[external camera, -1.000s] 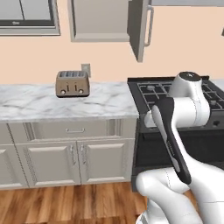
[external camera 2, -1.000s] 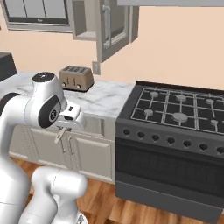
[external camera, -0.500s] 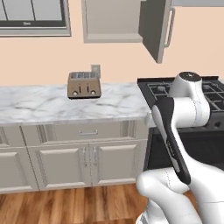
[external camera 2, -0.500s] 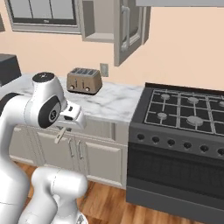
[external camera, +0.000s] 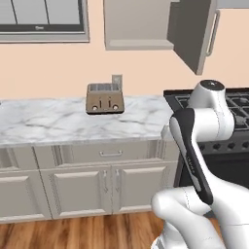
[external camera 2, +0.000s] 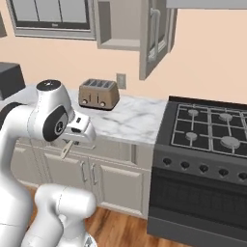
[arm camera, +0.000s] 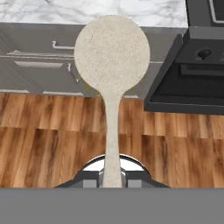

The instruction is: Pick up the sponge and dish brush from the sink, and place them back in the cabinet, and close the cabinet door.

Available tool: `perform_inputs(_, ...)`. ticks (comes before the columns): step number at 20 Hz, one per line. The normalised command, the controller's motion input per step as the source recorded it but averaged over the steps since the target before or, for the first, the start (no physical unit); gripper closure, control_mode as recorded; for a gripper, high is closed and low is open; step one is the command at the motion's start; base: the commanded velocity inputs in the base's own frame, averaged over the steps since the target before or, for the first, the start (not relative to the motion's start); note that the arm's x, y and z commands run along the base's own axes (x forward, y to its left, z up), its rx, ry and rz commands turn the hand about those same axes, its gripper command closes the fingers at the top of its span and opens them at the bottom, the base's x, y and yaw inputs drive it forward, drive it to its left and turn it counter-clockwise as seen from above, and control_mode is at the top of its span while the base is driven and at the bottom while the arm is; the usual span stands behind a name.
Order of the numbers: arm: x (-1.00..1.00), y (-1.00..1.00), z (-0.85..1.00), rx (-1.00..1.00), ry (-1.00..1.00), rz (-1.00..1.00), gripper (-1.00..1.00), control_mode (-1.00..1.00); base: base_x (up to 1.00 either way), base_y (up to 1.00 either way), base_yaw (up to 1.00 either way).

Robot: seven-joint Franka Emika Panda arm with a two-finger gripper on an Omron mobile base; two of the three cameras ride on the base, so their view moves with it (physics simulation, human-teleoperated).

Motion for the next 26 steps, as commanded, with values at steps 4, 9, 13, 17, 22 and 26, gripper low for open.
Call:
perform_inputs(4,0.0,0.0,0.0,0.0,0.0,0.0,1.0,1.0,0.45,0.38,-0.02)
perform_inputs(9,0.0,0.0,0.0,0.0,0.0,0.0,1.0,1.0,0.4,0.24,-0.13)
perform_inputs(13,0.0,0.0,0.0,0.0,0.0,0.0,1.0,1.0,0.42,0.33,-0.2)
perform_inputs(17,0.0,0.0,0.0,0.0,0.0,0.0,1.0,1.0,0.5,0.57,-0.2)
perform_inputs(22,0.0,0.0,0.0,0.0,0.0,0.0,1.0,1.0,0.5,0.65,-0.14)
perform_inputs(26,0.0,0.0,0.0,0.0,0.0,0.0,1.0,1.0,0.53,0.37,-0.08)
